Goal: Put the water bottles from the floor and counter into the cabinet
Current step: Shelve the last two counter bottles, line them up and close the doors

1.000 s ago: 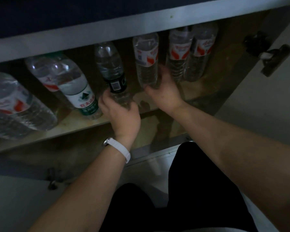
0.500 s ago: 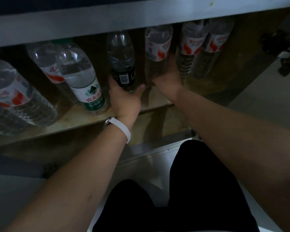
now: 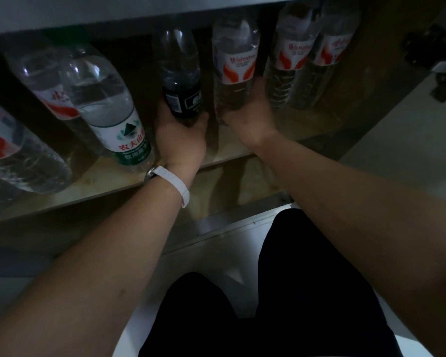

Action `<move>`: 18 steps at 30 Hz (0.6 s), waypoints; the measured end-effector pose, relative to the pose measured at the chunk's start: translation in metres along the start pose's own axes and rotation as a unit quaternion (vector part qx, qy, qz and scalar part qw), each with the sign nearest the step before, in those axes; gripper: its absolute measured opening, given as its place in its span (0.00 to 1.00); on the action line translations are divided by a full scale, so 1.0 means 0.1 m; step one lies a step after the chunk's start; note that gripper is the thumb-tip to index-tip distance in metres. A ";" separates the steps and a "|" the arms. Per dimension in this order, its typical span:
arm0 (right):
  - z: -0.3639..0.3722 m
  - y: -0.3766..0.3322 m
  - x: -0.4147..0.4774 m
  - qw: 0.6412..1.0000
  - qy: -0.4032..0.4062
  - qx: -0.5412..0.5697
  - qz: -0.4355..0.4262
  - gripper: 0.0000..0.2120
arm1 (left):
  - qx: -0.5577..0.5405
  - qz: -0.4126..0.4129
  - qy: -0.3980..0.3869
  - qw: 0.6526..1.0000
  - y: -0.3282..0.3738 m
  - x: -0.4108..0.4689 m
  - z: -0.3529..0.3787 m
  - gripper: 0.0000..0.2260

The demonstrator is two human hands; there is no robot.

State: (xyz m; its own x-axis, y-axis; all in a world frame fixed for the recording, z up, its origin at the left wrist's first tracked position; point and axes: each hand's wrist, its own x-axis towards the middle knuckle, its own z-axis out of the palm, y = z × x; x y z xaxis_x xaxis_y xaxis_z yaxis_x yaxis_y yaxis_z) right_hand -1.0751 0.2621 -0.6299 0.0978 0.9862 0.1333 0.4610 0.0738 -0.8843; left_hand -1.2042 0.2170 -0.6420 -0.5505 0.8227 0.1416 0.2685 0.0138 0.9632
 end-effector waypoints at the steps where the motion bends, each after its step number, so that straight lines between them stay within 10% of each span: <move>1: -0.01 0.00 -0.01 1.000 0.001 0.008 -0.004 0.35 | -0.008 0.003 0.003 1.000 -0.01 0.01 0.01 0.35; 18: 0.11 -0.02 0.04 0.995 0.098 -0.009 -0.032 0.31 | -0.066 -0.041 -0.078 0.994 0.17 0.27 0.21 0.31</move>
State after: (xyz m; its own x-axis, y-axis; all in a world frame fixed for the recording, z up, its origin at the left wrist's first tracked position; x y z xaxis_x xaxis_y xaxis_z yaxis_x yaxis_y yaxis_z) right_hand -1.0857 0.2678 -0.6326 0.2363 0.9319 0.2753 0.4879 0.1313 -0.8630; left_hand -1.1979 0.2511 -0.6265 -0.4342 0.9002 0.0339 0.1155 0.0183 0.9931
